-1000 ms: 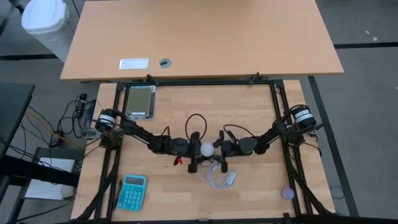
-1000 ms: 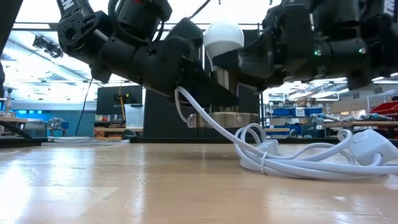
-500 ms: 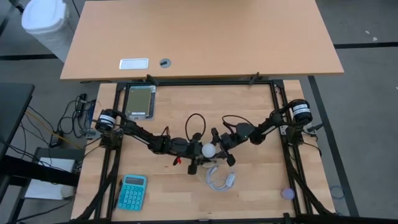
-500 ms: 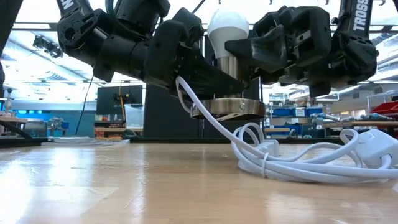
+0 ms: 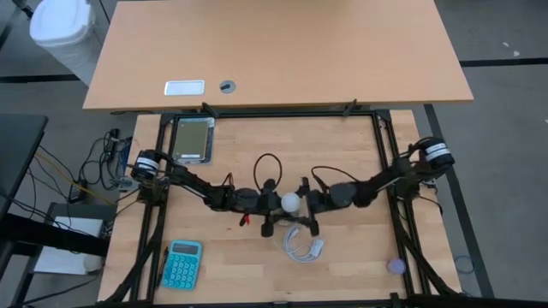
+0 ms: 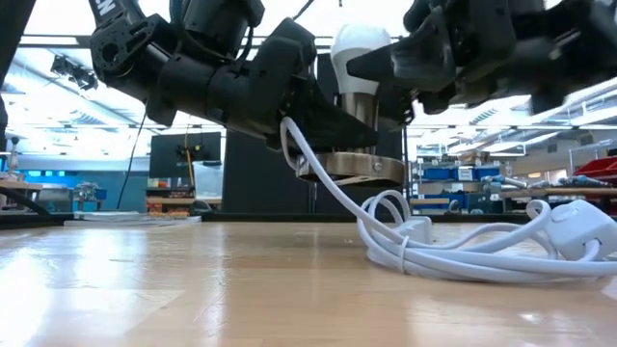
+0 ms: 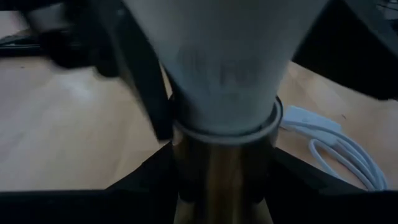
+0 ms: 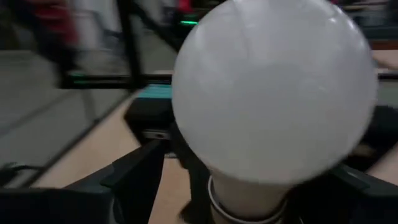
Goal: Screw lightbulb
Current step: Remove the lightbulb from the desk lamp
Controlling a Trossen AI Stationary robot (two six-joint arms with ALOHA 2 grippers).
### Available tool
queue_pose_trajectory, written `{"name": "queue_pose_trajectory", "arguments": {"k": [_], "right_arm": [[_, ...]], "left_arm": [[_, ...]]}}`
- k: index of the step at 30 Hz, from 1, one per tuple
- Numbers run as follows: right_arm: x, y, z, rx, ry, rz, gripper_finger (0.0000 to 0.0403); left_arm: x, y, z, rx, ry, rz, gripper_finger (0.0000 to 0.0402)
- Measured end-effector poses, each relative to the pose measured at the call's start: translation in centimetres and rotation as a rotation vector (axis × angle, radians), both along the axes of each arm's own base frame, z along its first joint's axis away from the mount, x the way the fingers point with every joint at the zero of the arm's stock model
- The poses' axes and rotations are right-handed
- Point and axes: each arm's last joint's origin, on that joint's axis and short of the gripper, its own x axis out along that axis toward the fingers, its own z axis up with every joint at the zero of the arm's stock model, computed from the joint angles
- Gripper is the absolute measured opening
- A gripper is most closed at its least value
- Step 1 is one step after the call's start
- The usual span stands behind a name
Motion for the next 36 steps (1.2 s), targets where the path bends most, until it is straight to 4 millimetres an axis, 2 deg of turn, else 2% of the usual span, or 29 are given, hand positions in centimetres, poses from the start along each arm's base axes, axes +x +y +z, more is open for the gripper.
{"name": "queue_pose_trajectory", "arguments": {"k": [6, 10, 20, 26, 36], "right_arm": [[-1.3, 2.6, 0.1, -0.016, 0.001, -0.360, 0.0297], [-1.4, 3.3, -0.3, 0.040, -0.012, -0.472, 0.0289], [1.2, 4.9, -0.5, 0.059, -0.053, -0.619, 0.0269], [1.3, 6.0, -0.6, 0.028, -0.095, -0.708, 0.0237], [1.8, 5.1, -0.7, 0.022, -0.085, -0.659, 0.0173]], "left_arm": [[0.1, 0.2, 0.5, 0.007, -0.029, 0.076, 0.0188], [0.0, 0.2, 0.3, 0.011, -0.019, 0.103, 0.0188], [0.0, 0.5, 0.2, -0.010, -0.015, 0.184, 0.0188], [-0.2, 0.3, -0.2, -0.008, 0.019, 0.230, 0.0188], [-0.3, 0.0, -0.4, -0.008, 0.027, 0.236, 0.0188]]}}
